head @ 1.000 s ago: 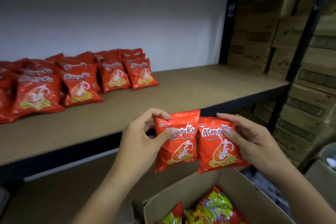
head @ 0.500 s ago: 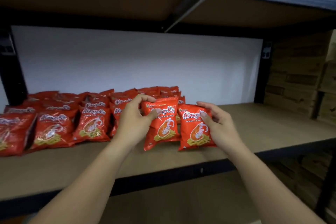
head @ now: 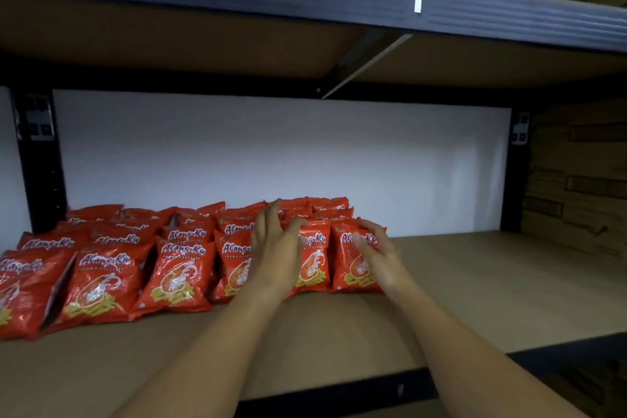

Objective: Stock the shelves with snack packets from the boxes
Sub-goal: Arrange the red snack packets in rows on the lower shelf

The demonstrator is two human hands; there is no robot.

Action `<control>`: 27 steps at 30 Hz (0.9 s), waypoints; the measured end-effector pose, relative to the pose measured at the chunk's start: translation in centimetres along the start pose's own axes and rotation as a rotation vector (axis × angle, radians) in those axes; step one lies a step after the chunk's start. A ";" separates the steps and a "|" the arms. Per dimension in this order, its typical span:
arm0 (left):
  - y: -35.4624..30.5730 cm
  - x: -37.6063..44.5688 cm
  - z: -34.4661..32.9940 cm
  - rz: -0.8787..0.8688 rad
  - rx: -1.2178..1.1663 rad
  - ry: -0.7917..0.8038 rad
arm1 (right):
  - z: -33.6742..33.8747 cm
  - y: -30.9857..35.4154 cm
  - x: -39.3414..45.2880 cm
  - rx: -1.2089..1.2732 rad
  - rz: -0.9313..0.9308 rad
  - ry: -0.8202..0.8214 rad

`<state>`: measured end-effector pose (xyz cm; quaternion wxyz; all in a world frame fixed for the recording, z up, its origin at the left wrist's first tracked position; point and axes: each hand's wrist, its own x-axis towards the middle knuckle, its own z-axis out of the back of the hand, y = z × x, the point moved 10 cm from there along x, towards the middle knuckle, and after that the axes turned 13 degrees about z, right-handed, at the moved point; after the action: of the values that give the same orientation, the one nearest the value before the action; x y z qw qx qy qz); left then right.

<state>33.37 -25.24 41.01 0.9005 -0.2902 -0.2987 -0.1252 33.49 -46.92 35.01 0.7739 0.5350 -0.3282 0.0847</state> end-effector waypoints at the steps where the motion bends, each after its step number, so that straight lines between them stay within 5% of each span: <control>1: -0.1 -0.1 -0.2 -0.031 0.110 -0.032 | -0.3 -0.5 0.1 -0.048 -0.006 0.045; 8: 1.7 -0.9 -3.6 -0.095 0.371 0.122 | -0.8 0.3 -0.1 -0.104 0.123 0.146; 14: 1.7 -0.8 -3.8 -0.183 0.468 0.027 | -1.2 0.4 -0.4 -0.115 0.161 0.204; 18: 1.6 -1.1 -3.6 -0.192 0.474 0.006 | -0.9 0.8 -0.6 -0.477 0.191 0.225; 27: -0.1 -2.9 -2.2 -0.219 0.314 0.003 | 0.4 1.6 -2.4 -0.515 0.104 0.196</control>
<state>32.02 -26.51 37.85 0.9162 -0.1114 -0.3430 -0.1749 30.71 -46.14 34.89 0.9071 0.2925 -0.2892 0.0895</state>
